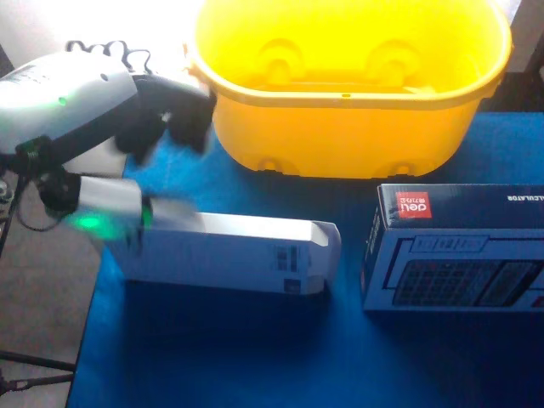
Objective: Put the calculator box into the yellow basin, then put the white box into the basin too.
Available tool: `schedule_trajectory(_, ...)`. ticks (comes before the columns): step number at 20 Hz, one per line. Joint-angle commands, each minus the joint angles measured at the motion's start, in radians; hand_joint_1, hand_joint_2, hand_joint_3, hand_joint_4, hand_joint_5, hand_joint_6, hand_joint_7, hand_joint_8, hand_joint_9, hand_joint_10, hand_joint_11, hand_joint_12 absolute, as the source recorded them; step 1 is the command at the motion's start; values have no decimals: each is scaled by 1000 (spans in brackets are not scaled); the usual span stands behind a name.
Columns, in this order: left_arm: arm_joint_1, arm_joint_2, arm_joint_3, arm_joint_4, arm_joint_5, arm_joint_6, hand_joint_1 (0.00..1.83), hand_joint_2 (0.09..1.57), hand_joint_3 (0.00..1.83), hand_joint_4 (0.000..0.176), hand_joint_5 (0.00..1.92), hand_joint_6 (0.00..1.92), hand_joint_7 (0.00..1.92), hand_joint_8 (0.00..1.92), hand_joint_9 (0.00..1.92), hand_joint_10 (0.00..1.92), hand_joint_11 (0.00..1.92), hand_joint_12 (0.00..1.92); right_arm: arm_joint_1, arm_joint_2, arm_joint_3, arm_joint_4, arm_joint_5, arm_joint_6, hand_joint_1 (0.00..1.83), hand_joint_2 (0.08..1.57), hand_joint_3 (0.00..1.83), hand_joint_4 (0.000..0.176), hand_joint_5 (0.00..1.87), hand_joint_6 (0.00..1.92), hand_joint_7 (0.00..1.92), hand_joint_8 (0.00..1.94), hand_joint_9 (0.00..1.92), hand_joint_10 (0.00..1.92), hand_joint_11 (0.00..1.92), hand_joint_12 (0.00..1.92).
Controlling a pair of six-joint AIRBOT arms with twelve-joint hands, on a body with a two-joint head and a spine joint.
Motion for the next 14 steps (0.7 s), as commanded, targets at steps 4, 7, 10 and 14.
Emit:
schedule_trajectory(4, -9, -9, 3, -9, -125, -4, 667, 742, 1, 50, 422, 12, 349, 16, 150, 463, 0, 1204, 6, -1, 9, 25, -110, 3, 1009, 846, 35, 17, 326, 2, 189, 1, 190, 117, 0, 1444)
schedule_trajectory(7, -2, -9, 3, -18, -115, -4, 656, 730, 0, 62, 428, 13, 353, 16, 146, 462, 0, 1208, 6, -13, 11, 31, -107, 3, 1009, 847, 33, 17, 326, 2, 190, 1, 191, 114, 0, 1444)
schedule_trajectory(10, 47, -12, 1, -59, -134, -4, 615, 722, 0, 0, 468, 6, 388, 6, 210, 363, 0, 1174, 6, -28, 15, 39, -93, 3, 1009, 848, 31, 17, 327, 2, 190, 0, 192, 111, 0, 1443)
schedule_trajectory(14, 87, -27, 6, -96, -133, -4, 616, 727, 1, 29, 419, 0, 351, 0, 233, 199, 0, 1113, 11, -63, 18, 47, -81, 4, 1009, 849, 29, 17, 327, 1, 190, 0, 194, 107, 0, 1443)
